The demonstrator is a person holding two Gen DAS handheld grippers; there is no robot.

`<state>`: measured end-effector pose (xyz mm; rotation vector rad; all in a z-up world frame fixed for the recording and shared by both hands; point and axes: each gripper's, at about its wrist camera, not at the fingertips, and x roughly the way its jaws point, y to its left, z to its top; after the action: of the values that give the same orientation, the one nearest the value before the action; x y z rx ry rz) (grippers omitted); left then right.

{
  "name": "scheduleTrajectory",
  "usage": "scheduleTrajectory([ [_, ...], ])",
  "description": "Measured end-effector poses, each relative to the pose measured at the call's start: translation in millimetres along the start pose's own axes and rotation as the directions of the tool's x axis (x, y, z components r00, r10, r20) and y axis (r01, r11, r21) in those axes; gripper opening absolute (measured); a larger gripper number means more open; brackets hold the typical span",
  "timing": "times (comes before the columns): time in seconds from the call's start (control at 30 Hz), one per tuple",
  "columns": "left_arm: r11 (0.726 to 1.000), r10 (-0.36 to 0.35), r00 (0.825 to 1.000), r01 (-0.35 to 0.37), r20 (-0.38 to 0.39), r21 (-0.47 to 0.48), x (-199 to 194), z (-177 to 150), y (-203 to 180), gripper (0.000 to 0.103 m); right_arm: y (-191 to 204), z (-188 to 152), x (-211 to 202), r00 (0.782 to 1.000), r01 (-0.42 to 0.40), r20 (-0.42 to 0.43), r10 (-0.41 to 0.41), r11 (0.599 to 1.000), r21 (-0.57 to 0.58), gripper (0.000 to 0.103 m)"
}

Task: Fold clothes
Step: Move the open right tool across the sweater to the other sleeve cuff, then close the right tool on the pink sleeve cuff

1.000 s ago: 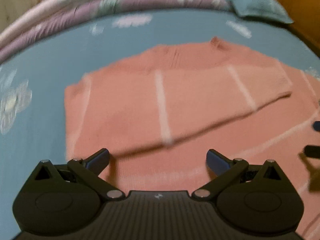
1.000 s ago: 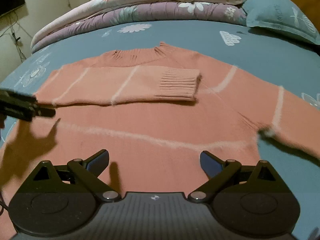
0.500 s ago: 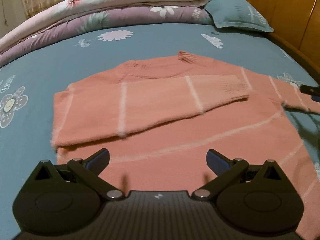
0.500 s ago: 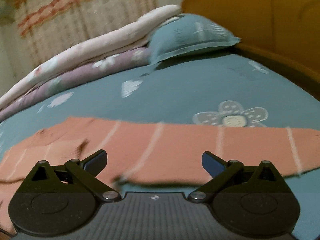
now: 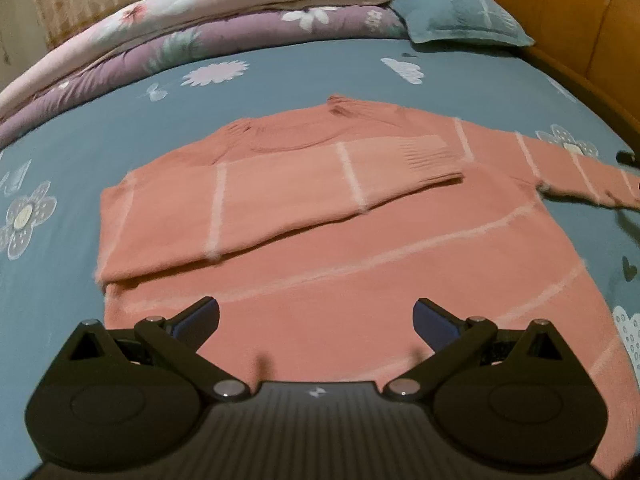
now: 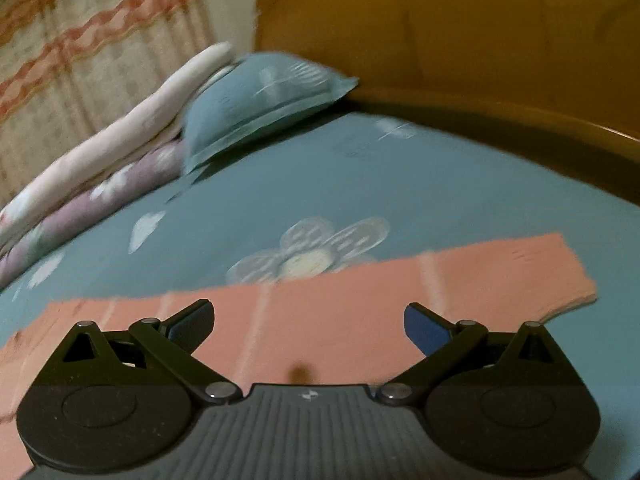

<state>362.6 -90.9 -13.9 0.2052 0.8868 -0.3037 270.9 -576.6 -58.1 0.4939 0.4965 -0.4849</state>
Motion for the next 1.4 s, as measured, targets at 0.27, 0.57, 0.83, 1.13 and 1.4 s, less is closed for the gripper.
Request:
scheduleTrajectory([
  [0.27, 0.997, -0.038, 0.999, 0.038, 0.006, 0.074, 1, 7, -31, 0.102, -46, -15, -17, 1.000, 0.001, -0.013, 0.001, 0.988, 0.154, 0.103],
  [0.57, 0.983, -0.099, 0.995, 0.096, 0.012, 0.157, 9, 14, -65, 0.102, -59, -23, -14, 0.993, -0.107, -0.027, 0.116, 0.968, 0.227, 0.103],
  [0.83, 0.984, -0.074, 0.997, 0.074, -0.006, 0.163, 14, 15, -68, 0.102, -52, -24, -7, 0.996, -0.089, -0.012, 0.093, 0.974, 0.209, 0.103],
  [1.13, 0.982, -0.069, 0.998, 0.070, -0.013, 0.176, 17, 17, -73, 0.102, -47, -15, 16, 0.998, -0.063, 0.024, 0.060, 0.984, 0.166, 0.103],
  [1.4, 0.983, -0.058, 0.998, 0.063, -0.030, 0.172, 23, 18, -76, 0.102, -34, -9, 36, 0.998, -0.030, 0.052, 0.024, 0.993, 0.113, 0.103],
])
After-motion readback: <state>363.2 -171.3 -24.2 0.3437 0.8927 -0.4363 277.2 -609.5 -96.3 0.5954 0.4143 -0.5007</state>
